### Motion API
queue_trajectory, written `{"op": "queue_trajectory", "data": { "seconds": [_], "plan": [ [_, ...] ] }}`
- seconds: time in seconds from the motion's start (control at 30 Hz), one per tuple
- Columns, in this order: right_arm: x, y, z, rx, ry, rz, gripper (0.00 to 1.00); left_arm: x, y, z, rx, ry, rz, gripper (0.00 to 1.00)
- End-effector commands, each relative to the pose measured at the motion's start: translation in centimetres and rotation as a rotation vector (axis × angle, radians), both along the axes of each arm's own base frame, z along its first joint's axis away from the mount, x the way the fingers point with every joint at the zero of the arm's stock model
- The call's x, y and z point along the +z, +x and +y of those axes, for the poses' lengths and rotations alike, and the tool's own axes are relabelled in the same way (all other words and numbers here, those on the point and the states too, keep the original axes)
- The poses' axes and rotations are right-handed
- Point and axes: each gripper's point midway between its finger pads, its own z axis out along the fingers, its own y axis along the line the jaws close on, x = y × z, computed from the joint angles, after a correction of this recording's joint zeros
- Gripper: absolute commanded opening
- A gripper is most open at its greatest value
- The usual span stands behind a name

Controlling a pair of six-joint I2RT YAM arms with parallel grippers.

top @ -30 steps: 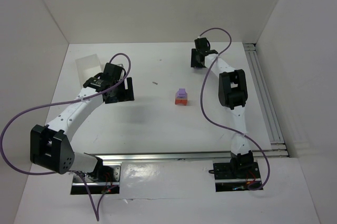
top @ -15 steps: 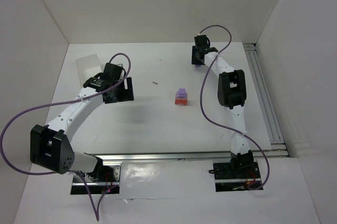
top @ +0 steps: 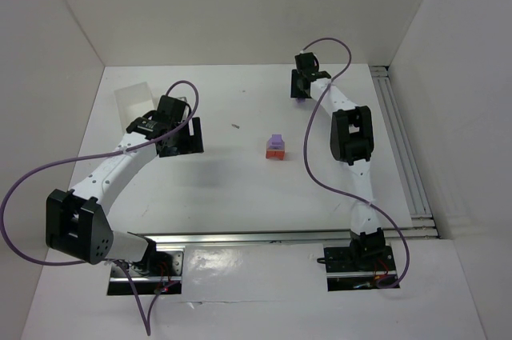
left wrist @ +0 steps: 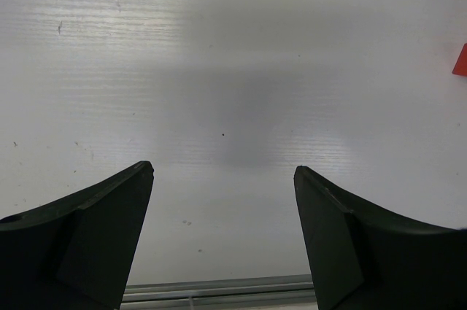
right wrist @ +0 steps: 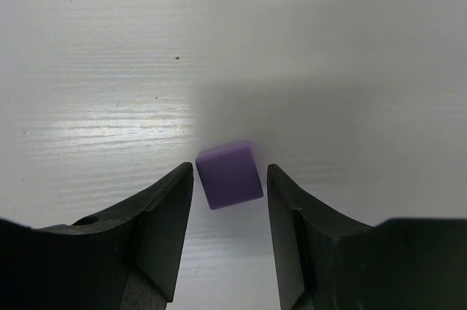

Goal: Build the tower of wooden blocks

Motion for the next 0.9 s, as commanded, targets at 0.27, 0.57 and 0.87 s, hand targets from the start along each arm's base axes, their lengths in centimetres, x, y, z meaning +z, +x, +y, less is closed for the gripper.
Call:
{"op": "queue_trajectory", "data": {
  "seconds": [0.27,0.57,0.87],
  "plan": [
    [0.2,0.5,0.7,0.024,-0.034,-0.009,0.53,1.1,0.9,-0.5,-0.01,-0.015,-0.039,0.91],
    [0.2,0.5,0.7,0.024,-0.034,-0.009,0.41,1.3,1.5,-0.8,-0.022,-0.02,-0.046,0.91],
    [7.4,-1.3,0.5,-0.052,0.011,-0.096,0.4,3.0,1.1,-0.5,-0.017,-0.024,-0.086,0.91]
  ]
}}
